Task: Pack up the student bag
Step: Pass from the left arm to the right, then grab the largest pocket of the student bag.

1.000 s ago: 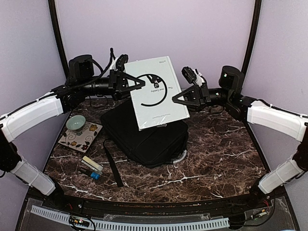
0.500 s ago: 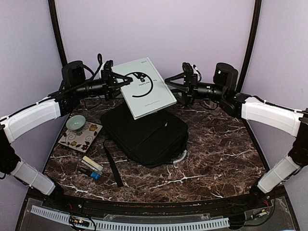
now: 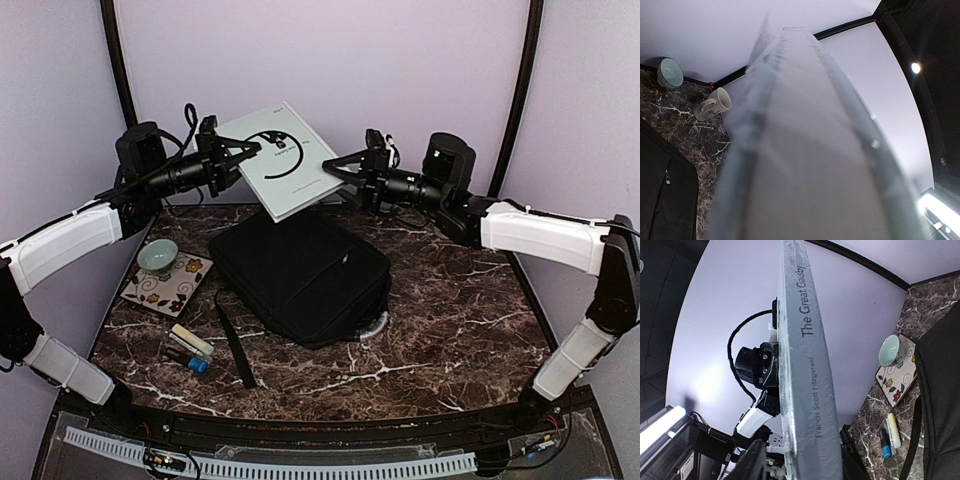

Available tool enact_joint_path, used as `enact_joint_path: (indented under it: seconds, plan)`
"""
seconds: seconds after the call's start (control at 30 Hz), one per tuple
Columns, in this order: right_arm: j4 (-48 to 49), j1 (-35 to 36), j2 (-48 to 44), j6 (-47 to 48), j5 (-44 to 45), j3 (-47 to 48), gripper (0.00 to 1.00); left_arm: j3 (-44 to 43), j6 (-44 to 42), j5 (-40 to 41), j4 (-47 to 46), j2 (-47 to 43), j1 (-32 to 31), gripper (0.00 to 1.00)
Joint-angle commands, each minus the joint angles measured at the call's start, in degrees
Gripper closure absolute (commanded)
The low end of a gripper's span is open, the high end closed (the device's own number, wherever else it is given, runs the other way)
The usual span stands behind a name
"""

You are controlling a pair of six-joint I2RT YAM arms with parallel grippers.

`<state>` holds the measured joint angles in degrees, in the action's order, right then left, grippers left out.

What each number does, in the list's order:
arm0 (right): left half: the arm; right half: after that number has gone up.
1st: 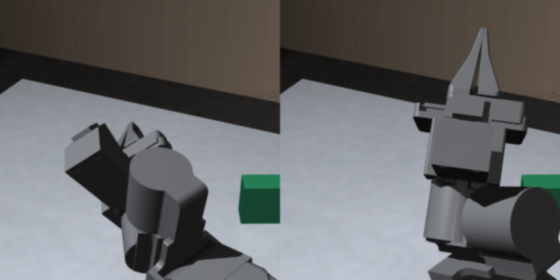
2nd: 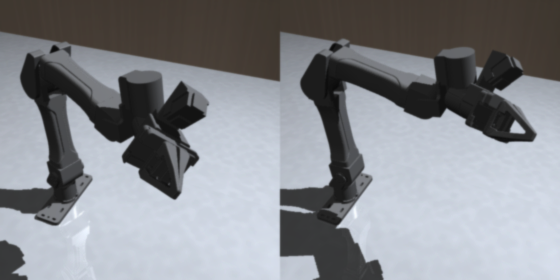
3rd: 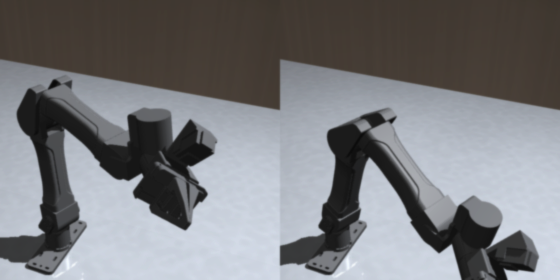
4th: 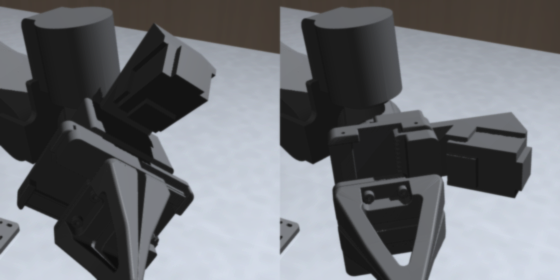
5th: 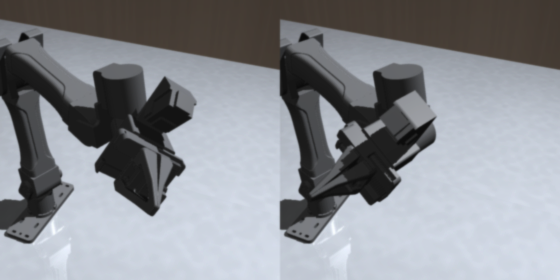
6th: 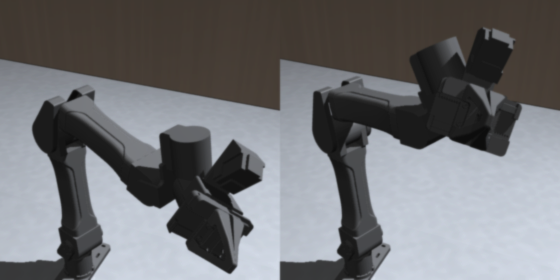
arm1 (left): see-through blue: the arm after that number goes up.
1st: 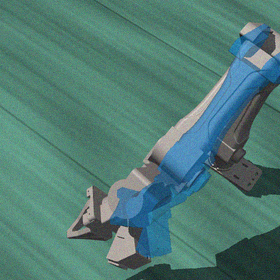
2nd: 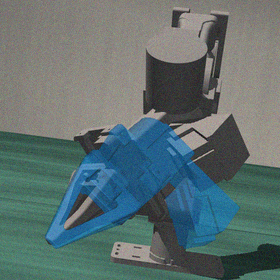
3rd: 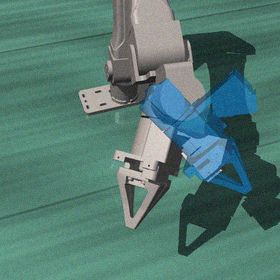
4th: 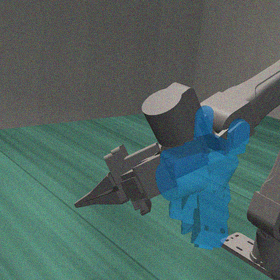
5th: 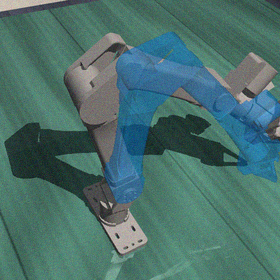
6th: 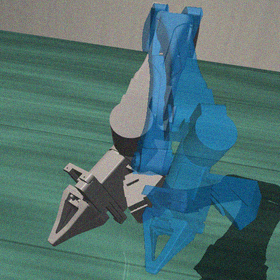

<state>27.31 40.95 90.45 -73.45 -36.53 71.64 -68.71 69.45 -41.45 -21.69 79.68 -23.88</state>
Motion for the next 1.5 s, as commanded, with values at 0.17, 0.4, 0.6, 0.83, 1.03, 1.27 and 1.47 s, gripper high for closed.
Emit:
enact_joint_path:
  seconds: [0.17,0.4,0.6,0.83,1.03,1.27,1.47]
  plan:
    - [8.03,0.59,2.77,-1.18,3.76,4.17,0.9,1.62,-2.97,2.32,-6.55,-2.42,0.2,1.0]
    - [-8.56,-1.14,-5.73,7.11,13.01,2.2,1.0,-0.56,-18.94,4.54,12.67,-2.59,-0.4,0.33]
    - [-39.8,-8.03,-16.78,15.86,30.36,1.8,1.0,-5.4,-38.39,22.65,39.09,-2.49,-8.85,0.19]
    - [-60.61,-12.9,-24.09,23.05,41.62,1.85,1.0,-17.15,-45.95,40.58,55.06,11.44,-26.14,0.19]
    - [-65.63,-13.09,-28.51,23.37,45.73,1.13,1.0,-32.8,-48.23,45.44,64.19,26.94,-35.41,0.19]
    - [-70.56,-13.18,-33.99,19.19,49.77,0.07,1.0,-41.84,-49.74,51.68,70.49,39.77,-38.84,0.19]
    - [-74.88,-13.18,-38.42,17.51,51.81,-2.07,1.0,-41.17,-54.47,55.61,70.68,44.2,-38.79,0.22]
